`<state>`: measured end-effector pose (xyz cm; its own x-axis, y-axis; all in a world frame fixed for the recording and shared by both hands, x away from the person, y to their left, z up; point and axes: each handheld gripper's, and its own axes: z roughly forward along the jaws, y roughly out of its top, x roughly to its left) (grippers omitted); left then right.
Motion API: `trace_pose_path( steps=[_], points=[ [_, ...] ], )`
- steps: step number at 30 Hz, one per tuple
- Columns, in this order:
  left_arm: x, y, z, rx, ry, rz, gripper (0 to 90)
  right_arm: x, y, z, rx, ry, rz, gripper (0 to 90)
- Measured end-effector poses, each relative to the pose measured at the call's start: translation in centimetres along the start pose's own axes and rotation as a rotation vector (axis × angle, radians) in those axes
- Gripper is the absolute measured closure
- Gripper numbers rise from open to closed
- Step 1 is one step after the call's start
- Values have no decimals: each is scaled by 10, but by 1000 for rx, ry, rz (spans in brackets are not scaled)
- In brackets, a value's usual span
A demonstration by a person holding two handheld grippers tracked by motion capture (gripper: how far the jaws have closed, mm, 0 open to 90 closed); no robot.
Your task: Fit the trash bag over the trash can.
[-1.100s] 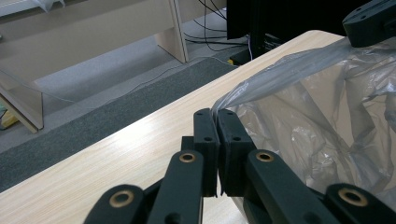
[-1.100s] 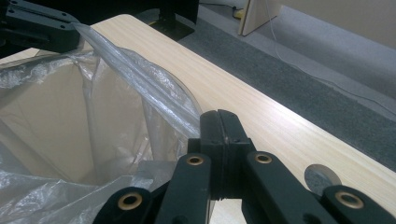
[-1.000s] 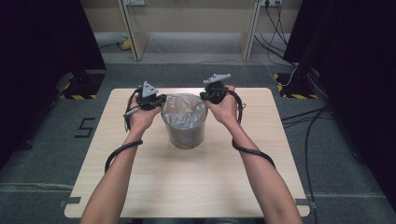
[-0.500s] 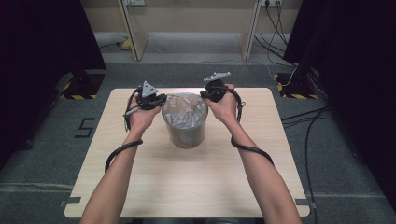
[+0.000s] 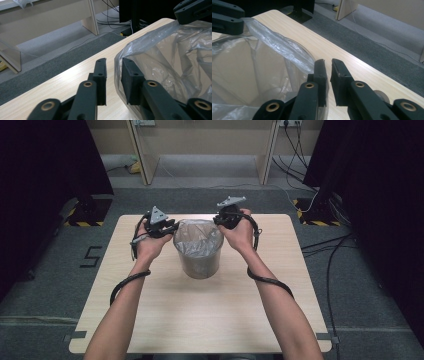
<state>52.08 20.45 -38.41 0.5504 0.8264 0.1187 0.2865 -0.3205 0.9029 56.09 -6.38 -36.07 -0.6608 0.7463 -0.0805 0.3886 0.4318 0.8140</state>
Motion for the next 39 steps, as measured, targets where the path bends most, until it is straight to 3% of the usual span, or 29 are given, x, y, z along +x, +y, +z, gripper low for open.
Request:
trace_pose_path(
  steps=[11,18,26,34,39],
  points=[
    [-4,6,-7,-18,-43,49,700,7,7,0,-4,23,-28,747],
    [-1,3,-2,-3,-60,20,749,7,11,2,-6,27,-39,725],
    [1,2,3,10,-66,23,800,8,11,6,11,44,-50,716],
    [3,13,8,29,-69,43,875,7,10,9,27,59,-54,886],
    [4,15,15,52,-76,40,894,4,10,9,23,53,-45,900]
  ],
)
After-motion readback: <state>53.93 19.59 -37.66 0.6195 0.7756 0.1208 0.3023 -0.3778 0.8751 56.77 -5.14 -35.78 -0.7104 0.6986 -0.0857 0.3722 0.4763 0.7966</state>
